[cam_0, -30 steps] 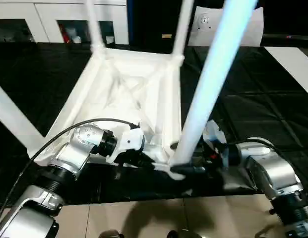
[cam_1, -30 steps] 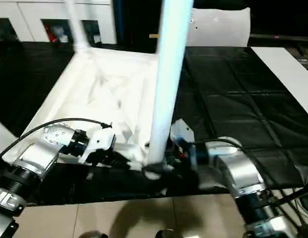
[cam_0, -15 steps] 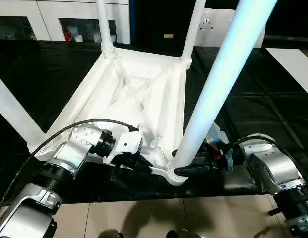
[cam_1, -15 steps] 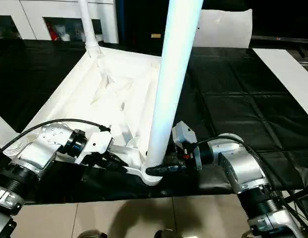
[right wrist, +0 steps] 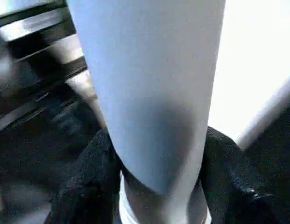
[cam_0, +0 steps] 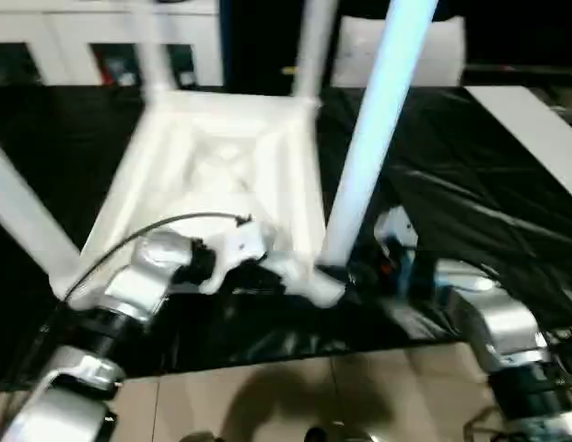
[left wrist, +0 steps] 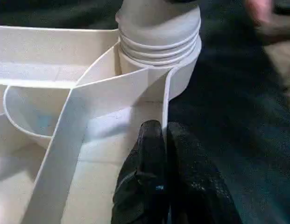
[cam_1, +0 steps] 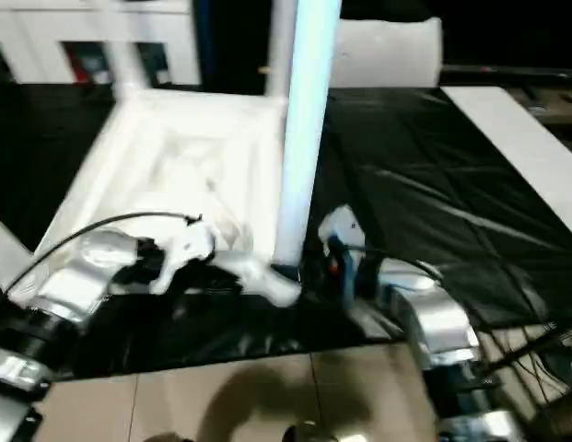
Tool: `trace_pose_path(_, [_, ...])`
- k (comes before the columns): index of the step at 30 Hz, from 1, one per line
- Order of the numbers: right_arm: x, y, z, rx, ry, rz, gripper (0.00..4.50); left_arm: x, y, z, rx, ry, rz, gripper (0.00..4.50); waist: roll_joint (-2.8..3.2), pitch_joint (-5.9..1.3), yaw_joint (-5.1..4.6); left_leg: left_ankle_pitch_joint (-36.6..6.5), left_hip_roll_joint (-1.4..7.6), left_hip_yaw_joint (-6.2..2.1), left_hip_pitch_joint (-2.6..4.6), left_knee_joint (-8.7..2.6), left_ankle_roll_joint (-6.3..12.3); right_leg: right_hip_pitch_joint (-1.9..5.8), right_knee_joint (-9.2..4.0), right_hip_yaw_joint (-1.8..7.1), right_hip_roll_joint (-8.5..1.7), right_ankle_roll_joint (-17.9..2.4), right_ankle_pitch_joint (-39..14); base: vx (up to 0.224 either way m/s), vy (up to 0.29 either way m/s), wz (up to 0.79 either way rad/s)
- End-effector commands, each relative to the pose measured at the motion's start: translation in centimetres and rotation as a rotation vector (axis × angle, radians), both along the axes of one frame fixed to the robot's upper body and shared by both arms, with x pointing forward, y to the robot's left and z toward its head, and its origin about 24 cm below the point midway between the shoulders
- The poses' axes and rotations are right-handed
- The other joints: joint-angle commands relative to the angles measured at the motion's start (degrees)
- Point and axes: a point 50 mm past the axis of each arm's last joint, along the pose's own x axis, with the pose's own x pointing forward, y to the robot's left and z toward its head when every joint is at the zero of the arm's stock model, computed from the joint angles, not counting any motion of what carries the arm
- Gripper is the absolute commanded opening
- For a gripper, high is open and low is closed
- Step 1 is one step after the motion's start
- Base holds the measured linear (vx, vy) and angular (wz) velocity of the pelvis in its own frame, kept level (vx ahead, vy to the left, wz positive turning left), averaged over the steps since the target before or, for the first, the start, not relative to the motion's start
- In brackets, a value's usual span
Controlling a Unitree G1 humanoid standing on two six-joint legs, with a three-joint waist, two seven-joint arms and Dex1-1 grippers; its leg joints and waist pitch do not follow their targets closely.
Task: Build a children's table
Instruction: Rotate leg to tighten
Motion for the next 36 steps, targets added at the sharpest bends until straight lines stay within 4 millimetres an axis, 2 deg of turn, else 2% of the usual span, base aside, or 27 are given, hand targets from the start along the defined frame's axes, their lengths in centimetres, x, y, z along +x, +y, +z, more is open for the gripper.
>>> trace_pose_path(1, [-0.1,4.3,-0.5,0.024,0.055,0.032,2.0,0.6,-3.0,0.7,-0.113,-0.036,0.113,0.0,-0.37,-2.32,0.09,-9.0,2.37,-1.18,-1.02,-4.67,1.19,2.42,-6.18,3.05,-4.62,-7.1,-26.3,0.0,0.0,0.0])
trace_pose_path(2, [0.3,4.8,-0.5,0.022,0.061,-0.019,2.0,0.9,-3.4,0.8,-0.123,-0.037,0.156,0.0,-0.29,-2.34,0.07,-8.8,2.35,-1.22,-1.02,-4.62,1.41,2.46,-6.18,3.04,-4.63,-7.1,-26.0,0.0,0.0,0.0])
trace_pose_path(5, [1.4,6.2,-0.4,0.052,0.094,-0.189,1.99,1.7,-4.4,1.3,-0.137,-0.06,0.271,0.0,-0.12,-2.67,-0.46,-6.5,2.38,-0.95,-0.96,-4.46,1.68,2.37,-5.63,3.25,-4.41,-9.2,-19.2,0.0,0.0,0.0])
trace_pose_path(6, [1.6,6.6,-0.4,0.074,0.114,-0.226,1.99,1.8,-4.7,1.4,-0.139,-0.066,0.288,0.0,0.02,-2.84,-0.28,-5.1,2.38,-0.85,-0.77,-4.39,2.22,2.51,-5.42,3.22,-4.33,-10.2,-15.5,0.0,0.0,0.0])
trace_pose_path(7, [1.7,7.3,-0.4,0.084,0.135,-0.262,1.99,2.0,-5.2,1.6,-0.135,-0.085,0.315,0.0,0.06,-3.09,-0.36,-2.4,2.29,-0.73,-0.98,-4.36,3.07,2.86,-4.93,3.25,-4.3,-11.4,-10.0,0.052,-0.004,0.03])
trace_pose_path(8, [1.8,7.8,-0.2,0.08,0.118,-0.267,1.99,2.0,-5.5,1.7,-0.13,-0.097,0.321,0.0,0.08,-3.22,-0.34,-0.8,2.26,-0.77,-1.11,-4.34,3.53,3.15,-4.64,3.19,-4.27,-12.1,-7.1,0.052,-0.004,0.03])
trace_pose_path(10, [1.9,8.2,0.1,0.074,0.098,-0.268,1.99,2.0,-5.9,1.8,-0.124,-0.102,0.329,0.0,0.33,-3.38,-0.09,3.1,2.27,-0.56,-0.99,-4.05,5.76,3.41,-3.82,3.16,-4.16,-14.6,3.0,0.054,0.001,0.01])
trace_pose_path(12, [1.9,8.4,0.2,0.054,0.076,-0.265,2.55,2.0,-6.0,1.8,-0.129,-0.102,0.335,0.0,0.32,-3.32,0.05,4.0,2.29,-0.53,-1.07,-4.06,7.3,3.64,-3.67,3.13,-4.34,-15.6,5.5,0.026,0.001,0.01])
trace_pose_path(14, [1.8,8.4,0.3,0.049,0.055,-0.265,2.72,2.0,-6.0,1.9,-0.127,-0.105,0.349,0.0,0.34,-3.13,0.15,2.1,2.51,-0.48,-0.91,-4.16,7.61,3.55,-3.98,3.1,-4.53,-16.0,3.2,0.0,0.0,0.0])
trace_pose_path(15, [1.8,8.2,0.4,0.057,0.047,-0.267,2.79,2.0,-5.8,1.9,-0.126,-0.108,0.35,0.0,0.31,-3.01,0.13,0.7,2.54,-0.46,-0.91,-4.24,7.37,3.53,-4.23,3.12,-4.56,-15.8,0.6,0.0,0.0,0.0])
trace_pose_path(16, [1.8,7.9,0.5,0.067,0.039,-0.271,3.05,2.0,-5.6,1.9,-0.123,-0.108,0.349,0.0,0.36,-2.91,0.14,-0.6,2.59,-0.46,-0.79,-4.34,6.83,3.45,-4.48,3.14,-4.57,-15.4,-1.8,0.0,0.0,0.0])
trace_pose_path(18, [1.8,6.8,0.6,0.079,0.007,-0.267,3.14,2.0,-5.0,1.8,-0.123,-0.115,0.324,0.0,0.47,-2.84,0.18,-1.3,2.68,-0.46,-0.72,-4.39,6.16,3.35,-4.59,3.23,-4.58,-14.9,-3.3,0.0,0.0,0.0])
trace_pose_path(20, [1.7,6.2,0.6,0.084,-0.003,-0.259,3.39,1.9,-4.7,1.8,-0.128,-0.118,0.303,0.0,0.57,-2.77,0.2,-1.0,2.65,-0.57,-0.93,-4.44,6.24,3.52,-4.43,3.25,-4.58,-14.7,-2.2,0.0,0.0,0.0])
trace_pose_path(22, [1.4,4.5,0.6,0.06,-0.045,-0.213,3.52,1.6,-3.7,1.8,-0.141,-0.13,0.245,0.0,0.39,-2.82,0.13,-0.7,2.52,-0.51,-1.07,-4.28,6.99,3.72,-4.32,3.28,-4.54,-14.7,-0.8,0.0,0.0,0.0])
trace_pose_path(23, [1.3,3.9,0.7,0.057,-0.059,-0.184,3.66,1.4,-3.3,1.8,-0.139,-0.135,0.208,0.0,0.63,-2.69,0.13,-0.7,2.52,-0.6,-1.22,-4.34,7.12,3.74,-4.38,3.24,-4.6,-14.7,-0.9,0.0,0.0,0.0])
trace_pose_path(26, [1.1,3.1,0.8,0.04,-0.084,-0.127,3.96,1.1,-2.8,1.6,-0.132,-0.13,0.153,0.0,0.44,-2.73,0.13,-0.6,2.56,-0.44,-1.17,-4.19,7.82,3.65,-4.36,3.29,-4.58,-15.0,-0.7,0.0,0.0,0.0])
trace_pose_path(30, [0.3,0.8,0.9,-0.039,-0.114,0.092,4.29,0.0,-1.4,1.0,-0.094,-0.085,-0.031,0.0,0.33,-2.6,0.24,-0.8,2.62,-0.46,-1.17,-4.11,8.57,3.63,-4.34,3.17,-4.55,-15.0,-2.4,0.0,0.0,0.0])
trace_pose_path(31, [0.2,0.5,1.0,-0.047,-0.113,0.117,4.29,-0.1,-1.3,0.9,-0.091,-0.077,-0.056,0.0,0.59,-2.73,0.3,0.4,2.8,-0.37,-0.96,-4.01,9.15,3.42,-4.01,3.19,-4.49,-15.7,-0.3,0.0,0.0,0.0])
trace_pose_path(34, [0.1,-0.2,1.0,-0.063,-0.112,0.184,4.29,-0.4,-0.7,0.8,-0.077,-0.057,-0.117,0.0,0.4,-3.1,0.49,4.4,2.81,-0.29,-1.12,-3.57,11.61,3.32,-3.14,3.15,-4.56,-17.4,6.0,0.0,0.0,0.0])
trace_pose_path(36, [0.0,-0.5,1.0,-0.071,-0.11,0.221,4.29,-0.5,-0.5,0.7,-0.062,-0.049,-0.143,0.0,0.35,-2.91,0.84,4.6,2.91,-0.22,-1.12,-3.5,12.3,3.08,-3.15,3.03,-4.54,-17.8,5.8,0.0,0.0,0.0])
